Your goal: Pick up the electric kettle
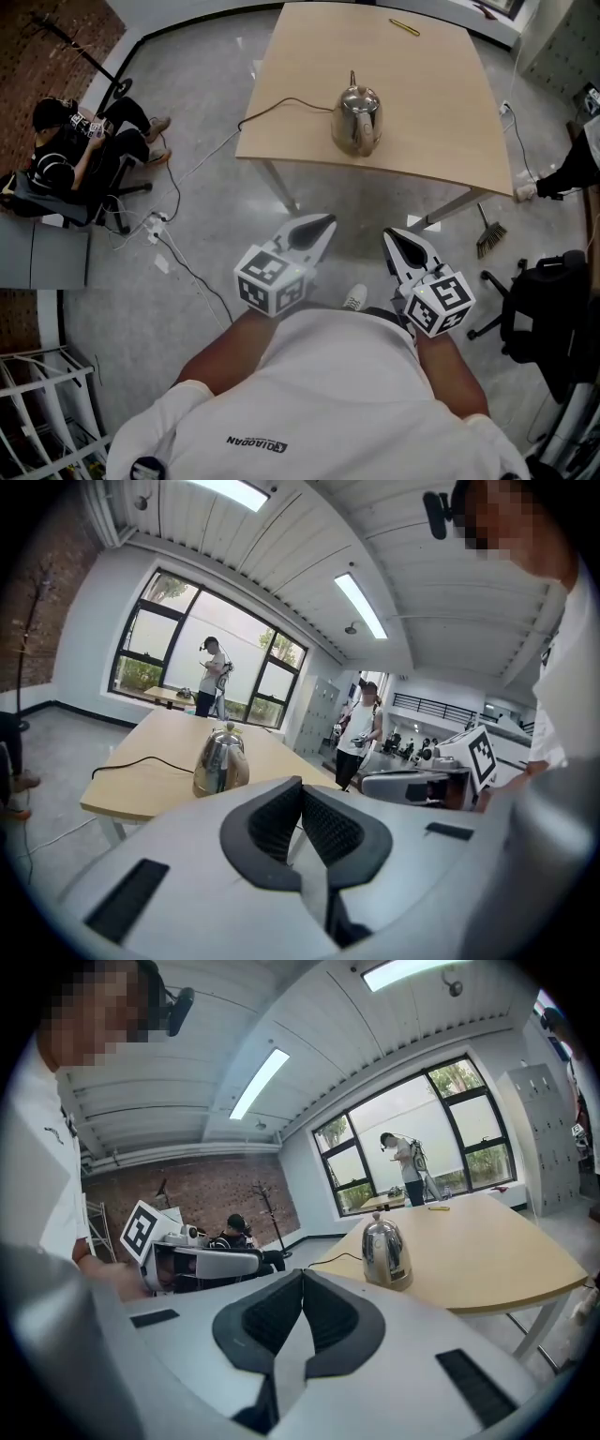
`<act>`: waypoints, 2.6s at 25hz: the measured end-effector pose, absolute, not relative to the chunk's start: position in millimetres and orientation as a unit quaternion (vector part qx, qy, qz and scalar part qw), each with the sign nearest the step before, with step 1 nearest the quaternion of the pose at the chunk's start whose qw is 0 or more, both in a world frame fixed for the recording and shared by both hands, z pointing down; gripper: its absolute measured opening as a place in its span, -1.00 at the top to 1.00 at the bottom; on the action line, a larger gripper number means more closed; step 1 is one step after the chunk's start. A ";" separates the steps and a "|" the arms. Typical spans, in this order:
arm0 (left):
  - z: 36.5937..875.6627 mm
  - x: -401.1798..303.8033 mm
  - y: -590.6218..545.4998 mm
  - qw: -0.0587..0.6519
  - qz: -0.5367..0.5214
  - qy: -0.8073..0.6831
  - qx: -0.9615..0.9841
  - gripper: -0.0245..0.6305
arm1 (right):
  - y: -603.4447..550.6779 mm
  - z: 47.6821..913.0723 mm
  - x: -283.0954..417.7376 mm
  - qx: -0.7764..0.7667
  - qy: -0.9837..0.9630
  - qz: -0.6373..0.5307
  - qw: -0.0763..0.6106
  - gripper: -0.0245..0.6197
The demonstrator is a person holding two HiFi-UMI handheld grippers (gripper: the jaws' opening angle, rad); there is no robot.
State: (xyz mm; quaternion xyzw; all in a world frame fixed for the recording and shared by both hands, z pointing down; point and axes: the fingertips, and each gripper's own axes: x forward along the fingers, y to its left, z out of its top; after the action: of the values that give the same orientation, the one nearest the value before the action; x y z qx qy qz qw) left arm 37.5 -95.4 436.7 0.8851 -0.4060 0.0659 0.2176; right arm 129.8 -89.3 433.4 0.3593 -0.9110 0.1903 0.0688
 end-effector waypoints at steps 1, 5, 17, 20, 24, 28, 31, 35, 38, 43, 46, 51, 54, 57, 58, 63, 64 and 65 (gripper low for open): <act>434.7 41.9 -99.0 0.213 0.066 -0.411 0.884 0.94 | -92.3 433.7 135.8 0.357 -0.912 0.191 0.068 0.86; 431.5 58.1 -104.9 0.197 0.077 -0.428 0.879 0.94 | -104.1 440.7 154.1 0.346 -0.915 0.198 0.066 0.86; 453.0 57.8 -100.0 0.248 0.110 -0.434 0.859 0.94 | -120.3 457.2 156.5 0.329 -0.913 0.236 0.048 0.86; 456.9 52.2 -108.1 0.256 0.112 -0.430 0.858 0.94 | -126.8 461.1 151.4 0.334 -0.911 0.239 0.047 0.86; 460.5 46.1 -120.4 0.239 0.129 -0.418 0.867 0.94 | -132.8 468.4 143.3 0.345 -0.904 0.247 0.048 0.86; 460.1 36.8 -142.2 0.229 0.134 -0.403 0.876 0.94 | -147.2 467.3 131.4 0.357 -0.900 0.242 0.056 0.86; 460.8 29.4 -158.5 0.228 0.136 -0.389 0.882 0.94 | -165.7 466.7 126.6 0.375 -0.894 0.240 0.058 0.86; 464.8 9.3 -182.3 0.222 0.144 -0.374 0.889 0.94 | -188.9 464.4 113.0 0.398 -0.884 0.237 0.061 0.86; 465.2 -2.9 -200.9 0.223 0.139 -0.363 0.894 0.94 | -203.7 463.5 101.3 0.410 -0.879 0.233 0.067 0.86; 467.9 -22.6 -230.3 0.222 0.129 -0.345 0.903 0.94 | -228.3 471.3 82.4 0.430 -0.870 0.221 0.095 0.86; 472.4 -38.3 -245.2 0.219 0.134 -0.329 0.909 0.94 | -241.7 474.5 72.3 0.447 -0.862 0.214 0.108 0.86; 474.0 -59.0 -266.3 0.208 0.138 -0.301 0.920 0.94 | -262.8 471.3 69.0 0.490 -0.843 0.189 0.118 0.85; 473.5 -71.3 -274.4 0.200 0.137 -0.288 0.926 0.94 | -273.1 473.1 71.1 0.515 -0.829 0.172 0.132 0.85; 477.7 -80.5 -279.6 0.205 0.140 -0.284 0.926 0.94 | -283.8 481.3 80.1 0.542 -0.809 0.161 0.160 0.84; 479.3 -82.3 -280.3 0.208 0.141 -0.283 0.926 0.94 | -287.5 484.3 83.4 0.550 -0.803 0.159 0.168 0.77; 485.7 -84.1 -284.3 0.220 0.139 -0.278 0.925 0.94 | -305.0 508.6 85.3 0.552 -0.791 0.173 0.201 0.36; 487.5 -84.6 -285.5 0.221 0.139 -0.279 0.924 0.94 | -308.0 514.9 84.4 0.549 -0.790 0.179 0.205 0.36; 488.5 -85.2 -287.1 0.222 0.138 -0.280 0.924 0.94 | -310.9 520.6 84.0 0.547 -0.790 0.183 0.208 0.36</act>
State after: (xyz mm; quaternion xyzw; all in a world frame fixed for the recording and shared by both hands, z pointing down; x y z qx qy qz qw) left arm -85.2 -287.1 488.5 0.9238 -0.2796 0.1382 0.2222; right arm 84.0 -310.9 520.6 0.5474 -0.7896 0.1833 0.2080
